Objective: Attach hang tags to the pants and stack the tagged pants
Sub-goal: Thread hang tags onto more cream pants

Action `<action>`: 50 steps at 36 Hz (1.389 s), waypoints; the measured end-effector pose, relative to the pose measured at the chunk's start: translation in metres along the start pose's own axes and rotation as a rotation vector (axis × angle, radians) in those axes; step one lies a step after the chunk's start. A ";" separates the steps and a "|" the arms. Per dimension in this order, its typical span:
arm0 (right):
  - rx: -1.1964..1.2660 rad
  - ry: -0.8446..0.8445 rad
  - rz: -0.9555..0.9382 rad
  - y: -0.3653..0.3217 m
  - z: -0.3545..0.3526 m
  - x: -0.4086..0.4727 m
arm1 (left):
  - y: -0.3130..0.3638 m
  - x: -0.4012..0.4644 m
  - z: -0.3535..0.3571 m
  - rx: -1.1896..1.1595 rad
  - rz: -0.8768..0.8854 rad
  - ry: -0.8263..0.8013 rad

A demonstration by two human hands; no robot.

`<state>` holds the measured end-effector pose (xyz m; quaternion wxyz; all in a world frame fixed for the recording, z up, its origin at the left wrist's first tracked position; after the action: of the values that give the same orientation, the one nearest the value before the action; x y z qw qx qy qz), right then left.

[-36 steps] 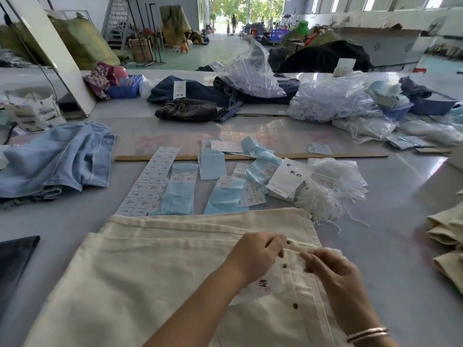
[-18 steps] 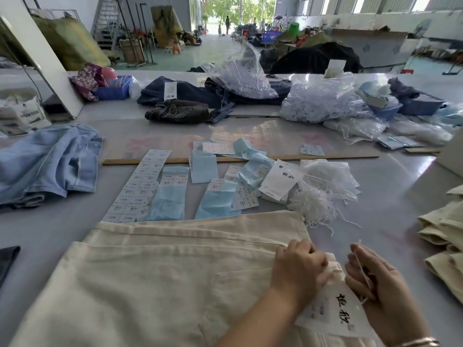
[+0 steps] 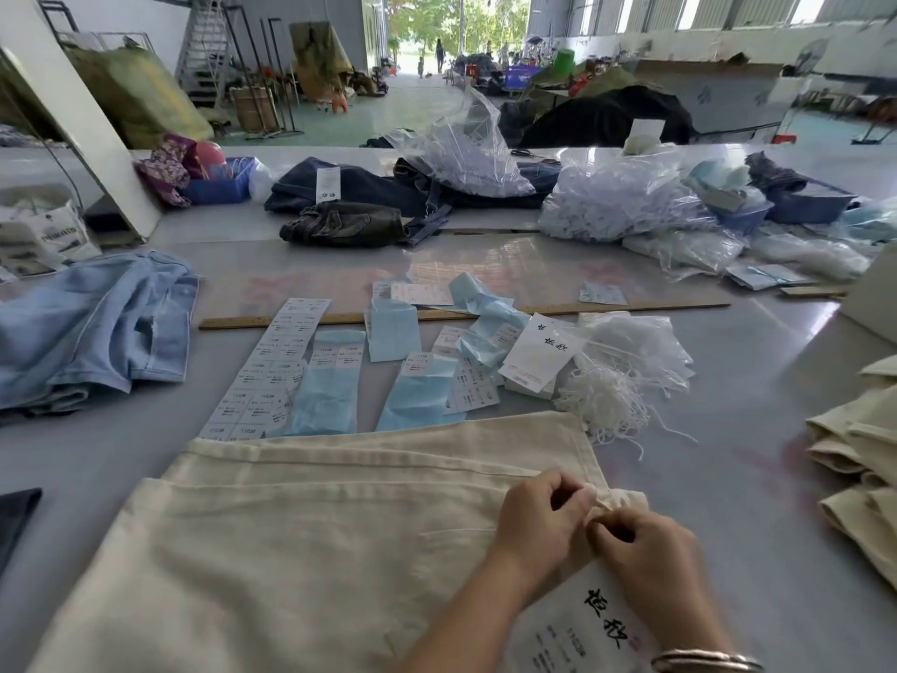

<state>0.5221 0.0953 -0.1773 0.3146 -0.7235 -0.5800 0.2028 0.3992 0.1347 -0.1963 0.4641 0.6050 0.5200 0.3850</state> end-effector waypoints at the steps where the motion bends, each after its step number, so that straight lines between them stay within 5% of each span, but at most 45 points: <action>1: -0.012 0.024 -0.012 0.002 0.001 0.000 | -0.001 -0.001 0.001 -0.008 0.007 0.010; 8: 0.031 0.230 -0.036 0.008 0.013 0.000 | -0.007 -0.006 -0.001 -0.044 0.070 0.003; 13: 0.109 0.323 -0.094 0.008 0.015 -0.008 | -0.013 -0.004 -0.004 -0.145 -0.086 -0.063; 20: 0.167 0.358 -0.132 0.007 0.012 -0.010 | -0.009 0.002 -0.005 -0.204 -0.165 -0.164; 27: 0.181 0.328 -0.183 0.001 0.011 -0.012 | -0.012 -0.002 -0.003 -0.324 -0.220 -0.069; 37: 0.866 0.102 0.155 0.022 0.002 -0.022 | -0.008 -0.005 -0.016 -0.797 -0.359 -0.078; 46: 0.986 0.179 0.120 0.027 -0.013 -0.011 | -0.002 -0.002 -0.017 -0.406 -0.249 -0.179; 50: 0.760 0.237 0.042 0.026 -0.028 -0.010 | 0.003 -0.005 -0.008 -0.310 -0.243 -0.230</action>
<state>0.5570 0.0757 -0.1757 0.6205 -0.5854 -0.4085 0.3247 0.3916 0.1309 -0.1912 0.6508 0.4991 0.4674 0.3300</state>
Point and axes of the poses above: each hand's wrist, its own x-axis towards the middle knuckle, its own z-axis out of the palm, y = z × x, the point moved 4 cm from there along x, towards the middle knuckle, and after that the axes turned 2 degrees about -z, right-handed, at the moved point
